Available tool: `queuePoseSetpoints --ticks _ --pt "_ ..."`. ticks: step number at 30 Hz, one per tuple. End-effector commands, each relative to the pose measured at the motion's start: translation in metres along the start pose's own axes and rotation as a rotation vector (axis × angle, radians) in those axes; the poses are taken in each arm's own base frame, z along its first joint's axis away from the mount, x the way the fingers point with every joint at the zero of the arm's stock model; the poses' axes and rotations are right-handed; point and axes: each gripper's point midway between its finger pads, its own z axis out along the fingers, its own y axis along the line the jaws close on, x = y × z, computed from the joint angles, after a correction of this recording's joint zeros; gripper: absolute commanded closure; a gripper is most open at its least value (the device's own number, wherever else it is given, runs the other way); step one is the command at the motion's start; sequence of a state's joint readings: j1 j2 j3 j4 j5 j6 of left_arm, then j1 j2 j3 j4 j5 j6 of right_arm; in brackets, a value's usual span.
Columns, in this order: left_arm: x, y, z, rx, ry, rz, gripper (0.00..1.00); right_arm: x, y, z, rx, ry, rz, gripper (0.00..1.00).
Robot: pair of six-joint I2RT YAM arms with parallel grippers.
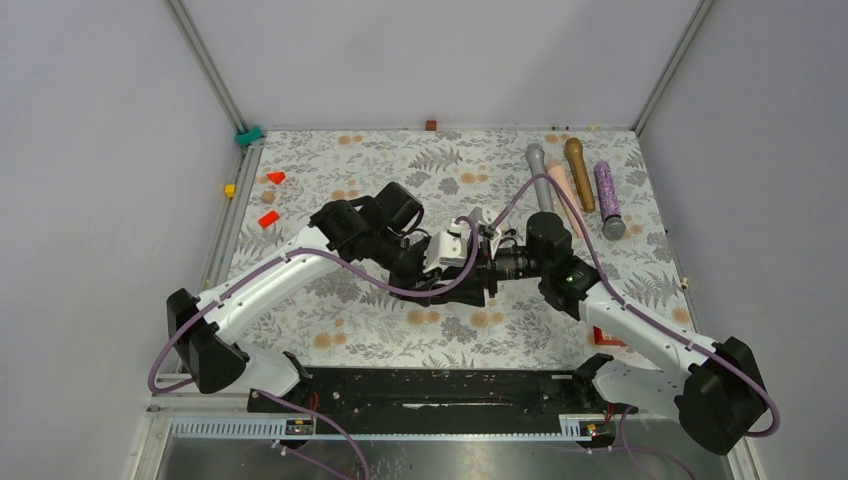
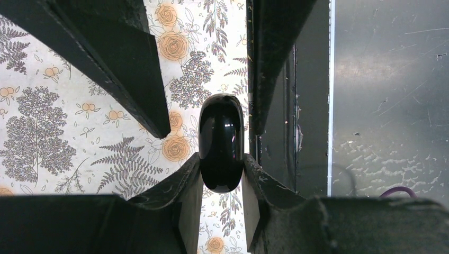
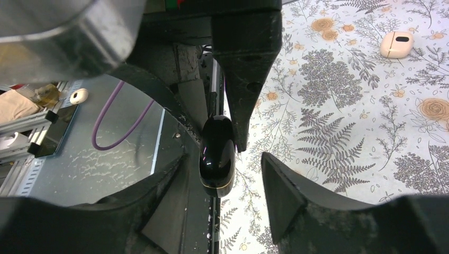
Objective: Insert the wireless bluetooth earbuds into the charging case
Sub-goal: Pick up the charging case at the center of the board.
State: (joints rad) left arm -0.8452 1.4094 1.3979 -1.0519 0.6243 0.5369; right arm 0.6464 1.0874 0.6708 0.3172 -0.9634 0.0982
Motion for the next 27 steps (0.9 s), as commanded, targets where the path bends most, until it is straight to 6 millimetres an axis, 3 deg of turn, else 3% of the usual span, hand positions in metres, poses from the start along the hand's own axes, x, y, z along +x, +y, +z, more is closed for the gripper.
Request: queuePoseSetpoints --ticks 1,12,14,17,20,23,27 --pt "-0.017 0.001 -0.004 -0.009 -0.049 0.03 0.97 -0.01 0.002 0.006 -0.014 -0.03 -0.034 0.44" --pt "-0.018 0.002 -0.006 -0.019 -0.055 0.033 0.94 -0.007 0.005 0.007 -0.033 -0.015 -0.03 0.65" --pt "-0.018 0.003 -0.006 -0.026 -0.055 0.035 0.82 -0.01 0.007 0.007 -0.035 -0.019 -0.028 0.68" --pt "-0.019 0.005 -0.009 -0.048 -0.063 0.039 0.52 -0.017 0.009 0.006 -0.029 -0.035 -0.031 0.69" --pt "-0.022 0.008 -0.016 -0.072 -0.09 0.031 0.29 -0.029 0.01 0.001 -0.005 -0.051 -0.045 0.69" --pt "-0.029 0.013 -0.036 -0.112 -0.154 0.018 0.21 -0.045 0.009 -0.006 0.029 -0.08 -0.055 0.71" --pt "-0.042 0.019 -0.082 -0.197 -0.311 0.016 0.02 -0.078 0.002 -0.022 0.098 -0.151 -0.048 0.74"
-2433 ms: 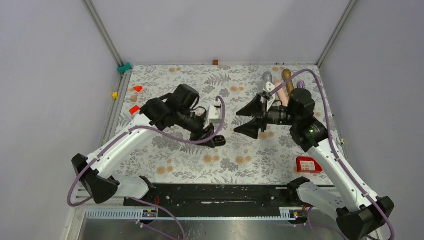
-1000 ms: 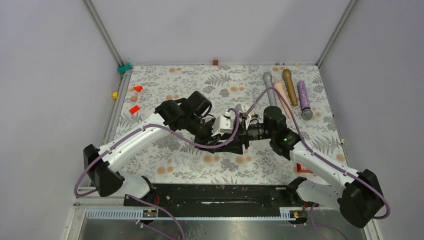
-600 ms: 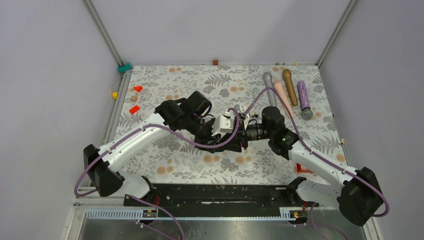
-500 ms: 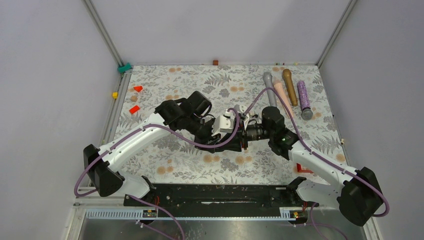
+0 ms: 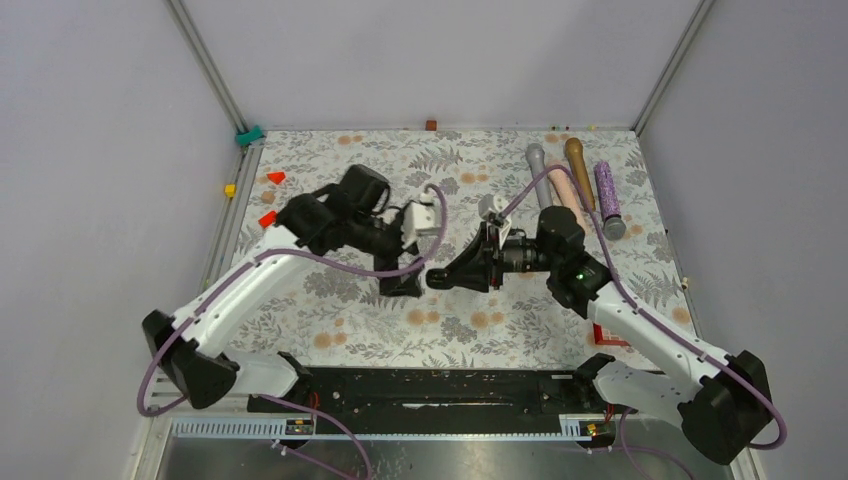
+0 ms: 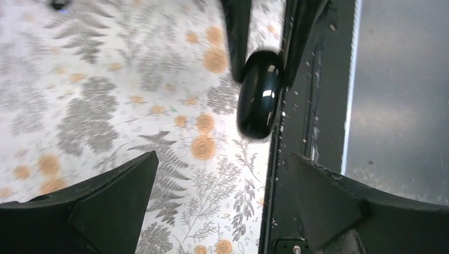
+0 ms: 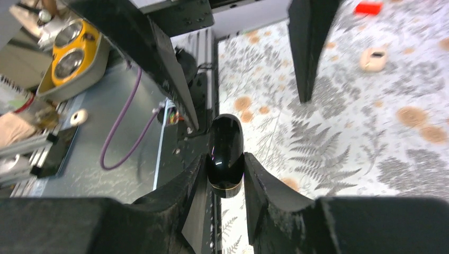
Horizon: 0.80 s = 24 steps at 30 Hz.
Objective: Insert the wireless bluetooth earbuds into the charging case
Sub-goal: Pick up the charging case at the center of the board.
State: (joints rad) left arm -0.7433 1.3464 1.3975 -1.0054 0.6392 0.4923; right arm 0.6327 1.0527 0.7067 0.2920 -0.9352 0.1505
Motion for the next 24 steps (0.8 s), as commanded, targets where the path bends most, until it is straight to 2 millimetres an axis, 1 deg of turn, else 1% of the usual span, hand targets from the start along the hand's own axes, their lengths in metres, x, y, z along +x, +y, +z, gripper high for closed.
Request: queuePoseSetpoints --ticks 1,2,4,5,7,10,12,15,17,18,19,20,21,22,24 --pt "-0.041 0.005 -0.059 -0.113 -0.254 0.063 0.02 -0.068 0.001 -0.018 0.068 -0.135 -0.064 0.74" --pt "-0.047 0.01 -0.07 -0.155 -0.299 0.074 0.01 -0.077 0.001 -0.02 0.069 -0.148 -0.062 0.74" --pt "-0.055 0.014 -0.087 -0.24 -0.374 0.111 0.02 -0.1 0.005 -0.025 0.063 -0.176 -0.062 0.74" --pt "-0.059 0.017 -0.091 -0.275 -0.407 0.12 0.01 -0.11 0.006 -0.026 0.062 -0.188 -0.056 0.74" --pt "-0.066 0.021 -0.089 -0.258 -0.433 0.089 0.01 -0.133 0.008 -0.029 0.069 -0.223 -0.057 0.73" --pt "-0.084 0.019 -0.079 -0.144 -0.488 -0.017 0.02 -0.167 0.012 -0.036 0.073 -0.295 -0.05 0.73" --pt "-0.096 0.013 -0.073 -0.058 -0.578 -0.072 0.01 -0.179 0.011 -0.042 0.088 -0.357 -0.033 0.73" --pt "-0.106 0.005 -0.066 0.096 -0.699 -0.153 0.02 -0.186 0.003 -0.058 0.128 -0.462 0.005 0.73" --pt "-0.109 0.004 -0.066 0.178 -0.79 -0.215 0.02 -0.184 0.002 -0.064 0.139 -0.514 0.03 0.73" --pt "-0.105 0.005 -0.063 0.201 -0.818 -0.243 0.01 -0.182 0.003 -0.066 0.14 -0.527 0.026 0.73" --pt "-0.105 0.007 -0.066 0.219 -0.872 -0.259 0.01 -0.18 0.004 -0.067 0.135 -0.535 0.031 0.73" --pt "-0.11 0.002 -0.078 0.242 -0.957 -0.238 0.01 -0.177 0.005 -0.067 0.127 -0.54 0.039 0.73" --pt "-0.108 0.003 -0.081 0.245 -1.002 -0.242 0.01 -0.174 0.006 -0.067 0.121 -0.547 0.047 0.73" --pt "-0.107 0.004 -0.082 0.244 -1.021 -0.245 0.01 -0.171 0.005 -0.066 0.117 -0.549 0.048 0.73" --pt "-0.103 0.007 -0.077 0.236 -0.993 -0.26 0.01 -0.164 0.003 -0.065 0.116 -0.536 0.048 0.73"
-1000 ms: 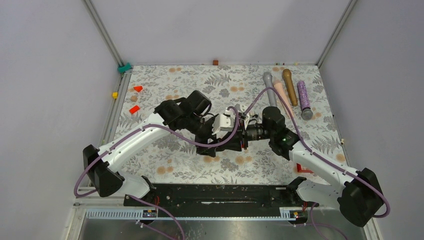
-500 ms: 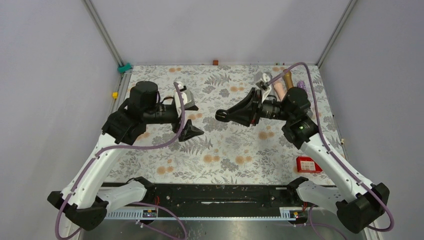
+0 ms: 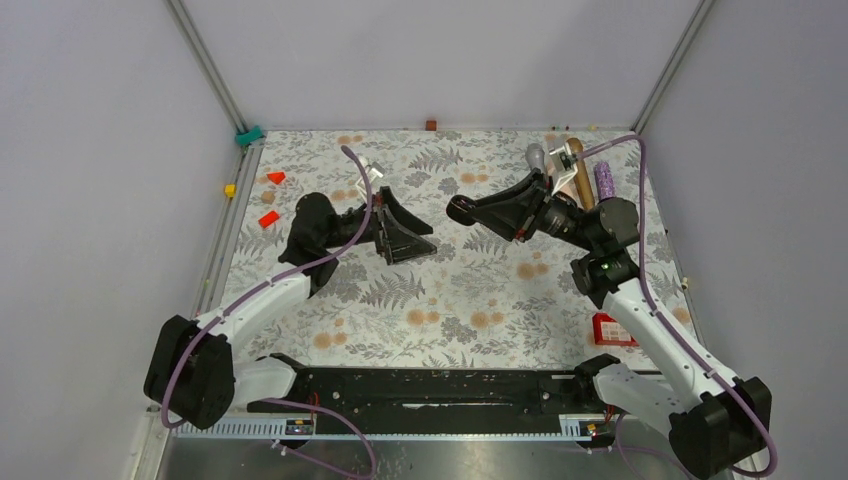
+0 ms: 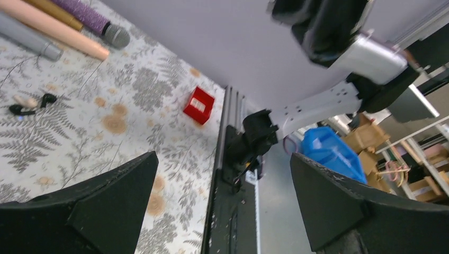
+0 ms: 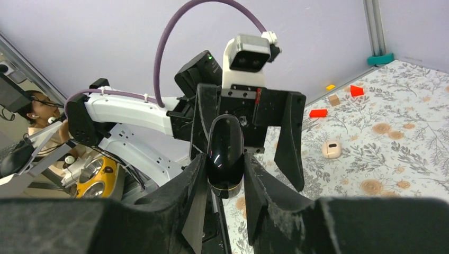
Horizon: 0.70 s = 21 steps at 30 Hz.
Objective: Insert the wireless bluetooth earbuds into the charging case
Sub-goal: Pick up the charging case at the center of the board.
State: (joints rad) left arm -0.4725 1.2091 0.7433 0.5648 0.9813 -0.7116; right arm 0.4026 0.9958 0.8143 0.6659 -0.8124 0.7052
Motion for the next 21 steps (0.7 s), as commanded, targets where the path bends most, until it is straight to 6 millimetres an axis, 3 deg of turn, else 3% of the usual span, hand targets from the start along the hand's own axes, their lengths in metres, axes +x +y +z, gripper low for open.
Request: queuePoseSetpoints --ticks 1,5,13,21 --pt "-0.046 -0.062 -0.008 0.199 -0.143 0.142 0.01 -0.014 0.017 -0.003 -0.059 -0.081 -0.046 0.73" --pt "-0.04 -0.07 -0.013 0.232 -0.126 0.183 0.01 0.002 0.004 -0.001 -0.05 -0.048 -0.019 0.72" --pt "-0.033 -0.062 -0.01 0.203 -0.091 0.166 0.02 0.016 0.009 0.009 -0.099 -0.006 -0.006 0.72" --pt "-0.031 -0.058 -0.002 0.198 -0.058 0.146 0.12 0.032 0.006 0.02 -0.108 0.027 0.013 0.72"
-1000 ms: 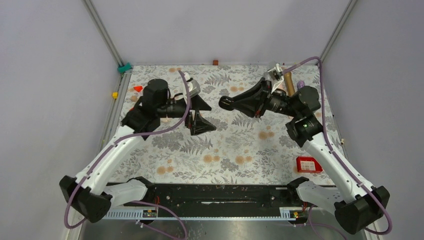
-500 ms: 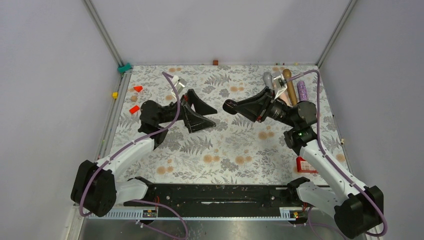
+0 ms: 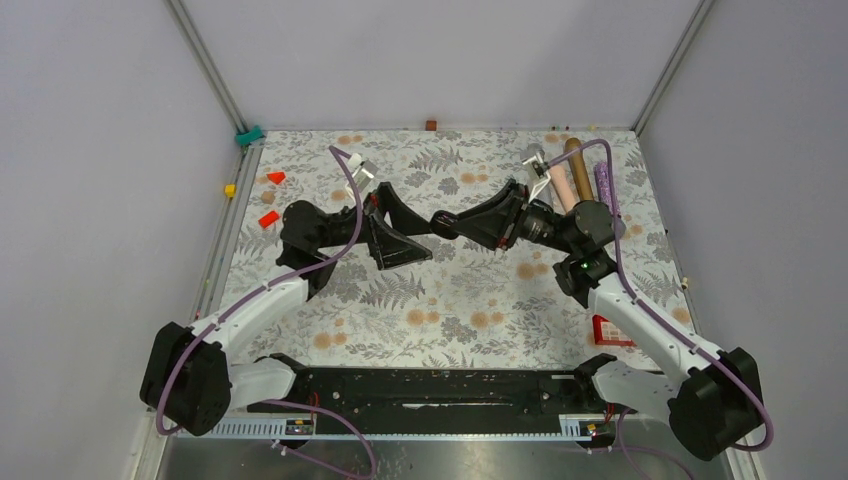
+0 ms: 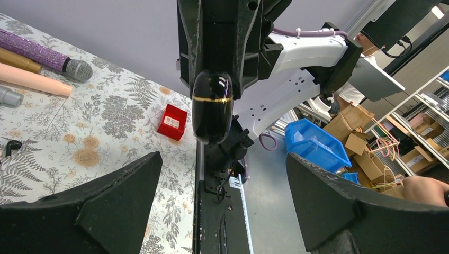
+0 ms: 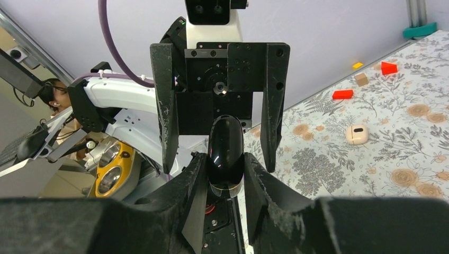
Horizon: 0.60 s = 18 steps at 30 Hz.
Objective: Insert the wireless bluetooth earbuds into the charging case
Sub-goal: Pick up the charging case at the center of the board.
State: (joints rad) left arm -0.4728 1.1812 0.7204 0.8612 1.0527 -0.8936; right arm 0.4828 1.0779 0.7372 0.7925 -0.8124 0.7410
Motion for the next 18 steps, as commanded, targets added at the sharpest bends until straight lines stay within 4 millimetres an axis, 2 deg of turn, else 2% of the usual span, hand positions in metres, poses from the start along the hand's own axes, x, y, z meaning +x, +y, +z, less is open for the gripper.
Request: queuePoseSetpoints --ticks 1,13,18 --pt "-0.012 -0.009 0.006 0.036 0.006 0.069 0.13 -0.008 0.012 0.009 -0.053 -0.024 -0.066 0.72" --pt "-0.014 -0.014 0.011 0.053 0.013 0.061 0.31 -0.003 0.001 0.017 -0.035 -0.041 -0.06 0.72" --pt "-0.013 -0.015 0.011 0.06 0.02 0.062 0.32 -0.003 0.0 0.019 -0.038 -0.051 -0.056 0.72"
